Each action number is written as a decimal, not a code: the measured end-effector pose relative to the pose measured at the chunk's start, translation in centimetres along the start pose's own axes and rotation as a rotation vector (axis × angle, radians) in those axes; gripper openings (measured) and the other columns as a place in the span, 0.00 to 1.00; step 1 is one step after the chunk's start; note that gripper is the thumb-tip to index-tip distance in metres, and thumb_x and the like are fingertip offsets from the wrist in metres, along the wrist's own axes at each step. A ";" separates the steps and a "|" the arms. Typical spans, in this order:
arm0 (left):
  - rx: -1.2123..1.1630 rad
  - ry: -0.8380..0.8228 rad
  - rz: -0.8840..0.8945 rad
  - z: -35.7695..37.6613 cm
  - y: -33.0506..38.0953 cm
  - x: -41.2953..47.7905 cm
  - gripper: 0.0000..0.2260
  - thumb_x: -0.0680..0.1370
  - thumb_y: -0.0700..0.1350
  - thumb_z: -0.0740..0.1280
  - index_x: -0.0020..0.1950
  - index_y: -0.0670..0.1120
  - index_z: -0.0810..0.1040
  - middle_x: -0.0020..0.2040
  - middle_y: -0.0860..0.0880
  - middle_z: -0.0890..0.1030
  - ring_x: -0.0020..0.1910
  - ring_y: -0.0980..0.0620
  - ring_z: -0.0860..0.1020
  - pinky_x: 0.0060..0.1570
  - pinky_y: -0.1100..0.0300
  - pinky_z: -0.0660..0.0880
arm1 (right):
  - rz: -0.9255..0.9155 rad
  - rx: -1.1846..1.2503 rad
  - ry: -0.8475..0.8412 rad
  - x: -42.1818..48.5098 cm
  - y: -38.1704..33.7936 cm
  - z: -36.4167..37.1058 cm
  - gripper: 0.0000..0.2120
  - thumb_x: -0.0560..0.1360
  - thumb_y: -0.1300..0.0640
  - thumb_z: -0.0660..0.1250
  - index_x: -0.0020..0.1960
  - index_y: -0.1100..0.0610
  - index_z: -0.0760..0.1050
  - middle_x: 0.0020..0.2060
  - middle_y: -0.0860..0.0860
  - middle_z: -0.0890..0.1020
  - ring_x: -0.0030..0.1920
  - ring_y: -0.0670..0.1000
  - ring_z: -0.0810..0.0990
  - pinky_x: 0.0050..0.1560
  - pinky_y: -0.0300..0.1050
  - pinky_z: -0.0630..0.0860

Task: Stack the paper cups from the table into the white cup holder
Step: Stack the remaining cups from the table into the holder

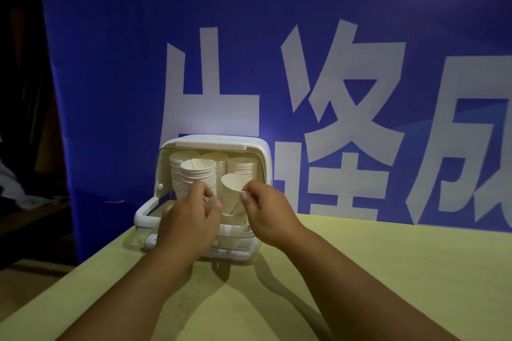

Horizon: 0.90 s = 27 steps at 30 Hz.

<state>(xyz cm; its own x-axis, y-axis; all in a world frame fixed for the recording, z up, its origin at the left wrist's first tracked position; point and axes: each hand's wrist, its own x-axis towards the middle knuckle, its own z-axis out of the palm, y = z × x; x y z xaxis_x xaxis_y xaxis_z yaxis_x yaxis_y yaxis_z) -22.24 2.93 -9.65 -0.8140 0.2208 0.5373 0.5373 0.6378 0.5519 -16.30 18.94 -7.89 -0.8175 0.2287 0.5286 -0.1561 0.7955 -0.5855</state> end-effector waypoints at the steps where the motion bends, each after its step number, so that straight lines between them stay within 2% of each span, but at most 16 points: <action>1: -0.021 -0.001 0.013 0.0 0.1 0.0 0.06 0.81 0.58 0.61 0.56 0.63 0.65 0.45 0.55 0.80 0.48 0.48 0.80 0.46 0.45 0.81 | 0.006 -0.006 -0.025 0.0 0.0 0.1 0.08 0.83 0.50 0.62 0.60 0.48 0.75 0.52 0.45 0.80 0.48 0.47 0.79 0.52 0.40 0.79; 4: -0.022 -0.025 0.043 -0.2 0.4 -0.3 0.15 0.82 0.60 0.58 0.69 0.64 0.64 0.51 0.56 0.81 0.54 0.48 0.79 0.52 0.43 0.80 | 0.063 0.034 0.013 0.1 0.3 0.5 0.15 0.81 0.46 0.63 0.68 0.46 0.72 0.58 0.46 0.80 0.53 0.48 0.81 0.56 0.47 0.81; 6: -0.008 -0.021 0.034 -0.2 0.4 -0.3 0.18 0.83 0.58 0.59 0.73 0.60 0.69 0.57 0.56 0.81 0.56 0.49 0.79 0.54 0.45 0.80 | 0.110 0.010 0.065 0.1 0.6 0.9 0.19 0.81 0.43 0.63 0.71 0.46 0.72 0.62 0.46 0.80 0.57 0.49 0.80 0.61 0.51 0.79; 8: 0.020 0.000 0.032 0.1 0.3 -0.2 0.16 0.83 0.56 0.61 0.69 0.55 0.77 0.58 0.55 0.82 0.55 0.52 0.79 0.54 0.48 0.80 | 0.136 -0.048 0.072 0.2 0.9 1.4 0.20 0.80 0.43 0.64 0.69 0.48 0.75 0.60 0.46 0.82 0.57 0.48 0.80 0.62 0.51 0.78; 10: 0.031 0.015 0.031 0.4 0.3 -0.2 0.13 0.82 0.55 0.64 0.63 0.55 0.82 0.54 0.55 0.83 0.52 0.54 0.79 0.49 0.55 0.78 | 0.160 -0.096 0.088 0.2 1.1 2.0 0.18 0.79 0.42 0.65 0.64 0.48 0.80 0.56 0.45 0.84 0.54 0.47 0.80 0.61 0.51 0.78; 13: 0.017 0.036 0.001 0.8 0.4 -0.2 0.11 0.81 0.54 0.68 0.60 0.53 0.85 0.52 0.55 0.84 0.50 0.55 0.78 0.44 0.59 0.74 | 0.218 -0.122 0.120 0.0 1.2 2.5 0.15 0.78 0.45 0.68 0.62 0.48 0.82 0.55 0.44 0.84 0.55 0.48 0.78 0.62 0.51 0.77; 19: 0.008 0.044 -0.003 0.9 0.5 -0.2 0.09 0.80 0.53 0.69 0.57 0.54 0.85 0.50 0.56 0.83 0.48 0.56 0.79 0.43 0.60 0.75 | 0.257 -0.072 0.125 -0.3 1.3 2.7 0.15 0.77 0.46 0.69 0.63 0.46 0.80 0.55 0.44 0.84 0.53 0.48 0.80 0.60 0.51 0.79; 22: -0.047 0.070 -0.001 -0.1 0.8 -0.2 0.03 0.80 0.51 0.69 0.48 0.56 0.82 0.44 0.56 0.82 0.42 0.56 0.79 0.41 0.56 0.80 | 0.256 0.023 0.162 -0.3 1.1 1.8 0.12 0.78 0.49 0.70 0.60 0.46 0.79 0.51 0.44 0.83 0.48 0.46 0.80 0.55 0.44 0.80; 23: -0.073 0.104 0.007 -0.7 0.8 -0.1 0.04 0.80 0.50 0.69 0.45 0.55 0.81 0.42 0.57 0.82 0.40 0.56 0.79 0.39 0.56 0.80 | 0.253 0.062 0.182 -0.2 1.0 1.2 0.09 0.78 0.50 0.69 0.58 0.48 0.80 0.49 0.45 0.83 0.46 0.45 0.80 0.52 0.41 0.80; 25: -0.114 0.196 0.040 -1.9 0.8 0.5 0.08 0.80 0.48 0.68 0.41 0.54 0.79 0.37 0.56 0.80 0.37 0.55 0.79 0.33 0.58 0.76 | 0.242 0.115 0.229 0.3 0.6 0.1 0.05 0.80 0.52 0.68 0.52 0.51 0.80 0.42 0.45 0.82 0.42 0.45 0.80 0.45 0.38 0.78; 27: -0.137 0.300 0.069 -3.1 0.9 1.6 0.08 0.80 0.46 0.67 0.41 0.51 0.79 0.36 0.54 0.80 0.36 0.53 0.78 0.31 0.60 0.70 | 0.229 0.147 0.276 1.4 0.2 -0.8 0.04 0.80 0.52 0.67 0.48 0.51 0.80 0.39 0.45 0.81 0.40 0.45 0.80 0.39 0.35 0.75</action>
<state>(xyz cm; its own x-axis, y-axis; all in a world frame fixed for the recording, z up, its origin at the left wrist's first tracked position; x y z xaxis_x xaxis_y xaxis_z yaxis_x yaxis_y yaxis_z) -22.39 1.60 -6.31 -0.6842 0.0205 0.7290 0.6305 0.5190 0.5772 -16.98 19.90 -6.81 -0.6633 0.5496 0.5079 -0.0814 0.6217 -0.7790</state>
